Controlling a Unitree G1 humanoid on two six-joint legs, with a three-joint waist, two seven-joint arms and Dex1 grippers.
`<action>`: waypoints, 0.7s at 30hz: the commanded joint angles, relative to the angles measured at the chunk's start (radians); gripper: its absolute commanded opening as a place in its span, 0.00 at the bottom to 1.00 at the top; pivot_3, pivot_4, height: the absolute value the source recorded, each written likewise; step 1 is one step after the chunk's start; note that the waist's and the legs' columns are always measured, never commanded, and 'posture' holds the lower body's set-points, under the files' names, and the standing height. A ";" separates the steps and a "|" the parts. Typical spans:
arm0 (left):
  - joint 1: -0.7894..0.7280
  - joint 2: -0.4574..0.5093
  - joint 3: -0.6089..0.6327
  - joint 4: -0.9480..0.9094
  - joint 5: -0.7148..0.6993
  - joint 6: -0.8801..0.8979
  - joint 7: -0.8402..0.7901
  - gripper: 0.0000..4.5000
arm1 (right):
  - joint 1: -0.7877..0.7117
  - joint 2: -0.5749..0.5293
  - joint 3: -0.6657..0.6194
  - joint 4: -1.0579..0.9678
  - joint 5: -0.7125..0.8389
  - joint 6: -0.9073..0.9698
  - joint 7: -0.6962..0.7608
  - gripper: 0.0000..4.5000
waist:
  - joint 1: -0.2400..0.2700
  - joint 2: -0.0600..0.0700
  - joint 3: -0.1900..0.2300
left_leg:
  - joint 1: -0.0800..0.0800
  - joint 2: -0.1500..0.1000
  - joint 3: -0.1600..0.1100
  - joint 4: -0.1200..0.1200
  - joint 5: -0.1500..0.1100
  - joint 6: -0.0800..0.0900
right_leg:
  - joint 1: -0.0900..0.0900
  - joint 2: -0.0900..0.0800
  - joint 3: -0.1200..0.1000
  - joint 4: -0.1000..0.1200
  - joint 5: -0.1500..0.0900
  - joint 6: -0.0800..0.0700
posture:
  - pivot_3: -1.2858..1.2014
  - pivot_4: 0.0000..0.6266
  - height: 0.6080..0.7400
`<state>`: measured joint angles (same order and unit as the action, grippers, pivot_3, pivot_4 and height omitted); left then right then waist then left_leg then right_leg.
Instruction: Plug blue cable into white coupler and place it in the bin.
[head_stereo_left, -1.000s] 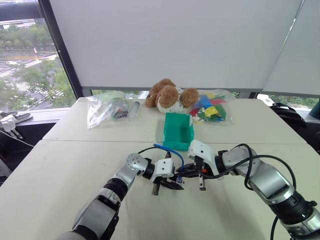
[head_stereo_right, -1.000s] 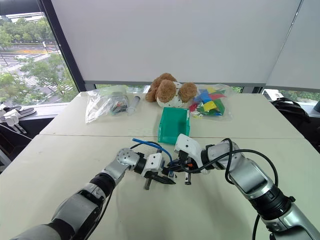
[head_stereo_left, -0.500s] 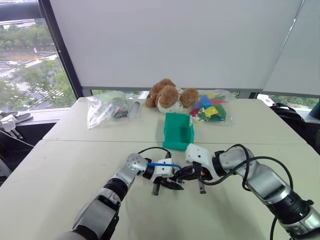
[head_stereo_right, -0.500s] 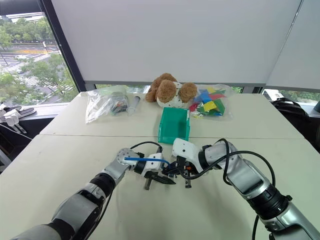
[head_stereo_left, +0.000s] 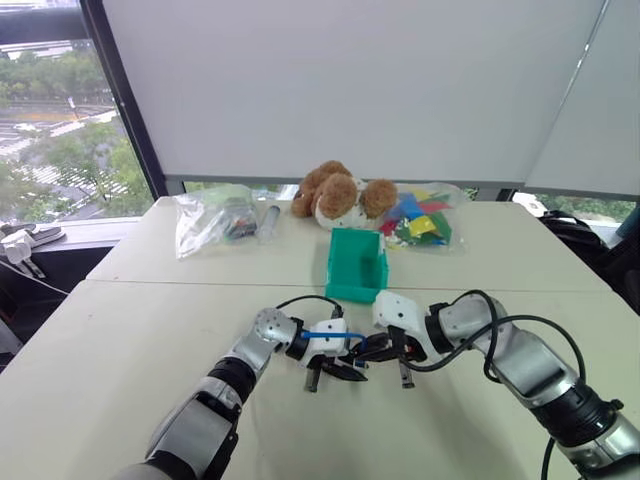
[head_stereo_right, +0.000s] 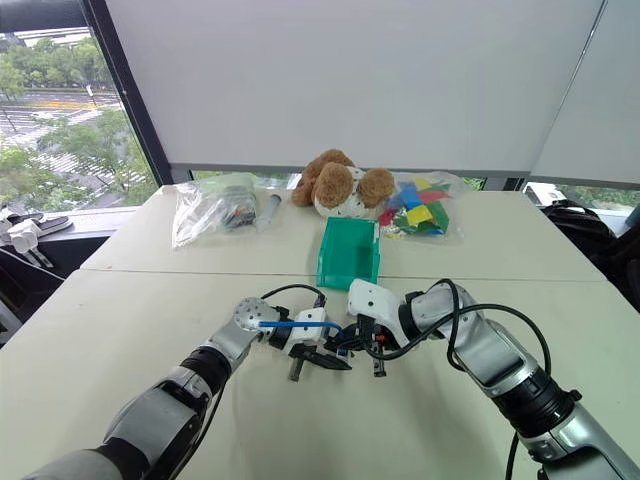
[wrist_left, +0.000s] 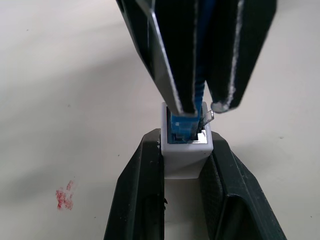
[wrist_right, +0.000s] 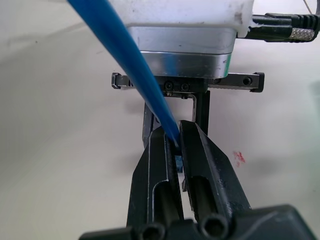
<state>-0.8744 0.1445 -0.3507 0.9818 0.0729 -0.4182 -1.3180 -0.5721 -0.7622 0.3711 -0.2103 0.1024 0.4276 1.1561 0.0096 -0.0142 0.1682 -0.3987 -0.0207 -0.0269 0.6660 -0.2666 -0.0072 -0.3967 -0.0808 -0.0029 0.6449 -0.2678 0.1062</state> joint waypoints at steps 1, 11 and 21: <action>0.021 0.012 -0.024 0.024 0.039 0.017 -0.003 0.08 | 0.046 -0.001 0.057 0.062 -0.049 0.019 0.004 0.00 | 0.000 -0.001 0.000 | 0.003 0.000 0.000 -0.001 0.000 0.000 | 0.003 0.000 0.000 -0.001 0.000 0.000 | 0.52 0.24 1.00; 0.027 0.038 0.014 -0.021 0.002 0.094 -0.029 0.62 | 0.034 0.002 -0.015 0.005 0.004 0.086 0.001 0.00 | -0.003 -0.001 -0.002 | 0.007 0.001 0.000 -0.004 0.000 0.000 | 0.006 0.000 0.000 -0.003 0.000 0.000 | 0.52 0.24 1.00; 0.122 0.216 0.176 -0.340 -0.188 0.359 -0.058 0.99 | -0.049 0.000 -0.174 -0.081 0.124 0.210 -0.028 0.00 | -0.007 0.001 0.001 | -0.010 0.001 0.000 -0.002 0.000 0.000 | -0.013 -0.002 0.000 0.001 0.000 0.000 | 0.52 0.24 1.00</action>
<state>-0.7468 0.3462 -0.2196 0.7114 -0.0685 -0.0990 -1.3880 -0.5661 -0.7634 0.2646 -0.2607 0.1894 0.6201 1.1425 0.0023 -0.0134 0.1687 -0.4094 -0.0198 -0.0272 0.6643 -0.2668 -0.0072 -0.4098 -0.0833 -0.0024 0.6456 -0.2675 0.1058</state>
